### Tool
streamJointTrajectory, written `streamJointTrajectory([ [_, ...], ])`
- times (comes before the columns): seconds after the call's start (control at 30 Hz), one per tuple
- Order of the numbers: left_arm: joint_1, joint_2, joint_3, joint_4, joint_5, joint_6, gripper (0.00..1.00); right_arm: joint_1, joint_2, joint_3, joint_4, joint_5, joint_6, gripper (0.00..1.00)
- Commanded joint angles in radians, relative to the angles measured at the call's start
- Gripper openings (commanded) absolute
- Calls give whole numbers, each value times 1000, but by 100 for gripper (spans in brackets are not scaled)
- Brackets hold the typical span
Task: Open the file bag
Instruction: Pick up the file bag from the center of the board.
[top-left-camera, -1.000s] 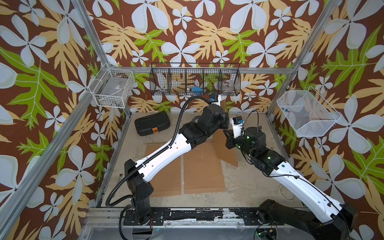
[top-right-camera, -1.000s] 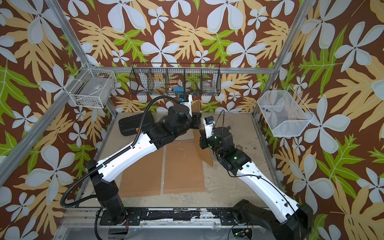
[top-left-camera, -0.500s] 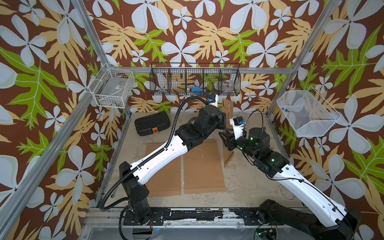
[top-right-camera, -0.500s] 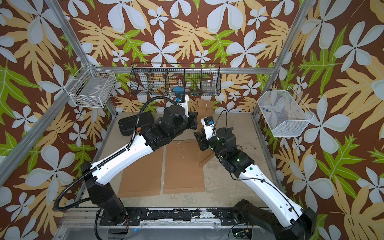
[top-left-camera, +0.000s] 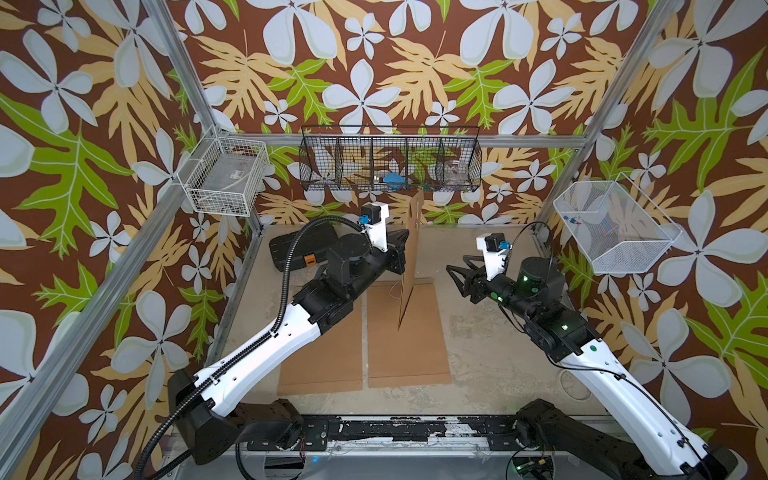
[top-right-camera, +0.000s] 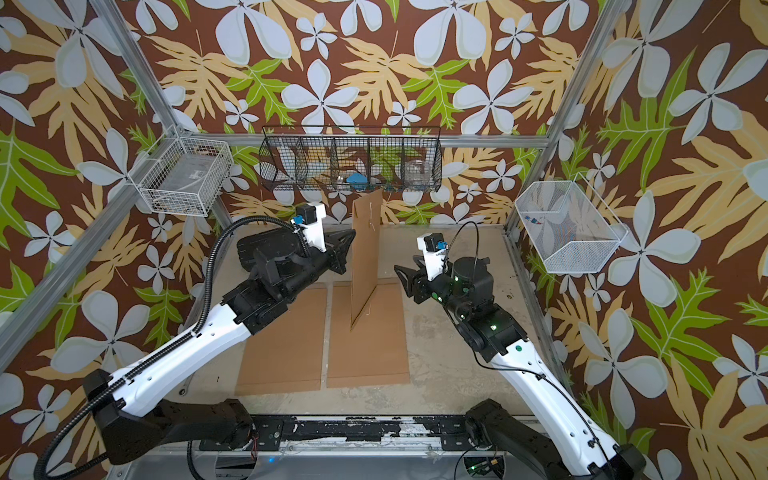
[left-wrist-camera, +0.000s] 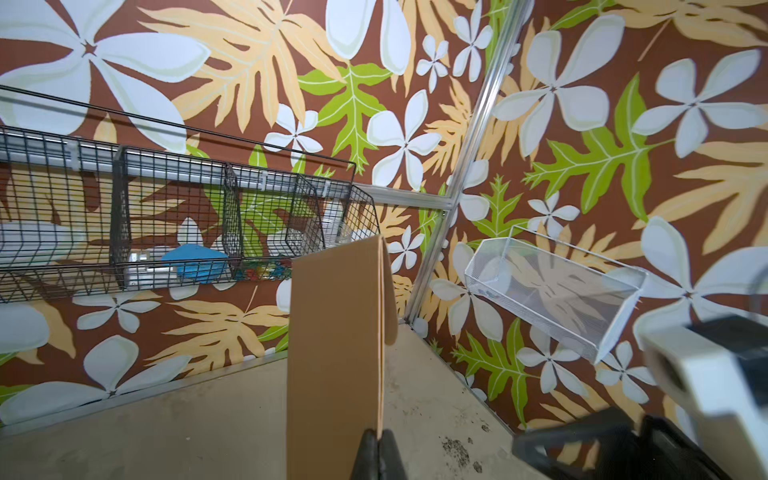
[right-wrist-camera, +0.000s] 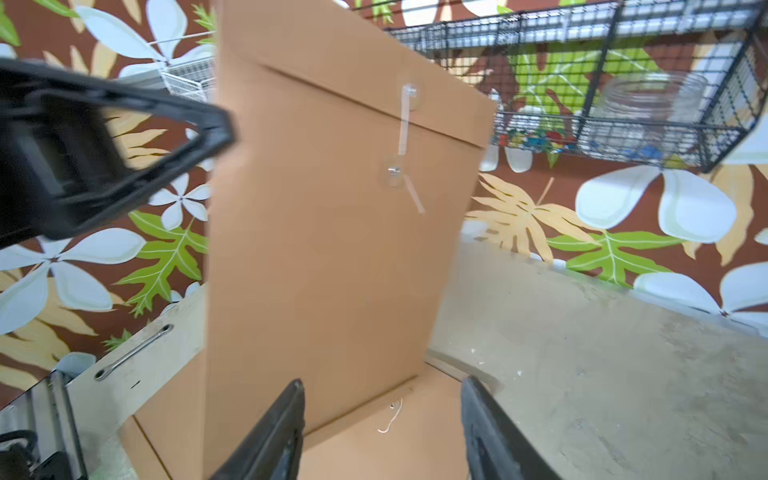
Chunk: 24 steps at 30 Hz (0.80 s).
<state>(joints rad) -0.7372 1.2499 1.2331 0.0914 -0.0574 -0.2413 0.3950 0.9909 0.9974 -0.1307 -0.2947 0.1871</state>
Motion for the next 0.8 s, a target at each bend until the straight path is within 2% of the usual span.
streamJointTrajectory([
  [0.0,48,-69,-80,181,164,37,0,-109,42,-15,101,-224,80,61],
  [0.17,132,-141,-163,231,328,-4,0,-236,147,-26,228,-464,152,61],
  [0.3,174,-166,-212,286,447,-40,0,-292,226,-36,328,-590,192,61],
  [0.43,195,-173,-234,323,554,-55,0,-329,277,-51,438,-676,232,61],
  [0.63,200,-163,-236,333,694,-45,0,-329,316,-25,464,-761,193,62],
  [0.77,200,-149,-236,327,740,-36,0,-329,307,-23,486,-782,187,63],
])
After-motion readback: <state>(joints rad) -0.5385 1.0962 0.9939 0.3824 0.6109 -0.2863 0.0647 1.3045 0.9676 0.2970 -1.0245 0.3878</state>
